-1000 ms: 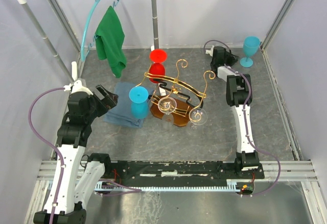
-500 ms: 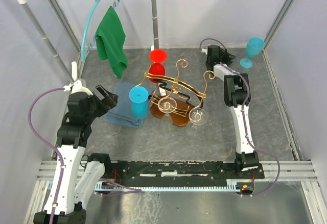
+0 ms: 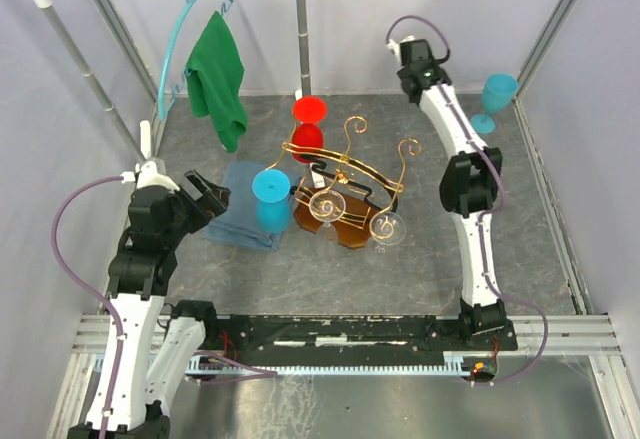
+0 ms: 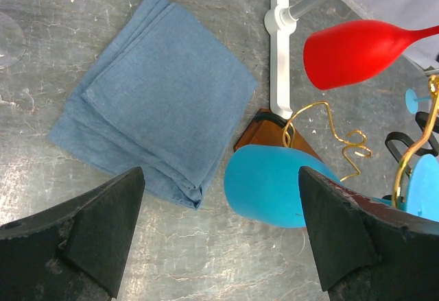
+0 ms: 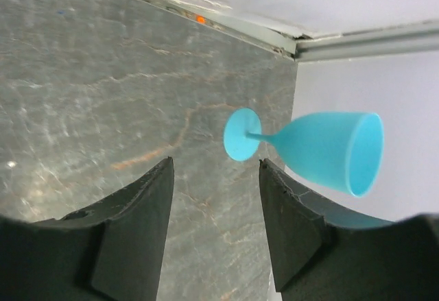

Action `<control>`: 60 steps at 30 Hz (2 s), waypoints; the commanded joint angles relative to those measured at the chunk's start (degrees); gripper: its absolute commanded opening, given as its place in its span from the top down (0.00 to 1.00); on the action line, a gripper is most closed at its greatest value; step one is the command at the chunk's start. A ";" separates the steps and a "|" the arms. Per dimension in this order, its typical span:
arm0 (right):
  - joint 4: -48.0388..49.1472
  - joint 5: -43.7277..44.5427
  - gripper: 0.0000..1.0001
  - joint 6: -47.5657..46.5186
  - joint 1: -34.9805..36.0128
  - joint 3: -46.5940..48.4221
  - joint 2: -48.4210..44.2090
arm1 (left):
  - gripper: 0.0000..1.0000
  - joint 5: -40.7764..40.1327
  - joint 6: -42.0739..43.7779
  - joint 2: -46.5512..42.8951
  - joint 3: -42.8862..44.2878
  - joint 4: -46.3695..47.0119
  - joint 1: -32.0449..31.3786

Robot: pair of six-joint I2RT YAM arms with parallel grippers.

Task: Take the wine glass off the wine glass rack

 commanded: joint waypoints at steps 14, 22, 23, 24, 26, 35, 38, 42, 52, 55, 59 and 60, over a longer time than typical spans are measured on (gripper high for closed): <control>-4.85 -56.48 0.53 45.76 -13.49 -39.31 -50.72 | 0.01 -0.90 0.16 -1.02 1.43 2.01 -0.07; -11.51 -55.16 0.52 48.37 -13.19 -54.16 -77.26 | 0.01 0.39 1.30 0.14 -0.52 3.91 -0.11; -12.45 -57.25 0.52 48.64 -13.16 -55.21 -78.96 | 0.01 1.21 1.46 0.53 -0.60 4.50 -0.15; -12.52 -59.75 0.51 49.45 -13.21 -56.37 -80.46 | 0.01 2.09 1.53 1.01 -0.53 4.96 -0.13; -10.63 -68.22 0.51 50.58 -13.16 -58.38 -82.53 | 0.01 3.93 1.33 1.72 -0.02 5.94 -0.13; -3.06 -77.59 0.49 54.15 -13.15 -61.58 -83.08 | 0.01 15.01 -4.10 6.85 4.15 12.34 -0.08; -0.19 -78.90 0.49 55.70 -13.21 -62.86 -82.89 | 0.01 18.92 -6.81 7.68 3.31 15.50 -0.11; 2.66 -80.92 0.49 57.93 -13.10 -64.78 -82.99 | 0.00 20.71 -7.80 7.85 3.80 16.12 -0.15; 9.90 -80.42 0.56 63.54 7.37 -63.48 -76.17 | 0.04 19.10 -7.63 5.80 5.05 14.10 -0.04; 8.12 -76.63 0.58 61.90 13.75 -60.50 -71.43 | 0.04 18.39 -7.62 5.27 4.81 13.32 -0.08; 6.18 -73.51 0.60 59.77 18.29 -55.32 -65.00 | 0.04 17.53 -7.28 4.63 4.71 11.86 -0.11; 6.17 -73.40 0.60 59.57 19.45 -53.55 -63.32 | 0.04 17.41 -7.21 4.45 4.69 11.67 -0.17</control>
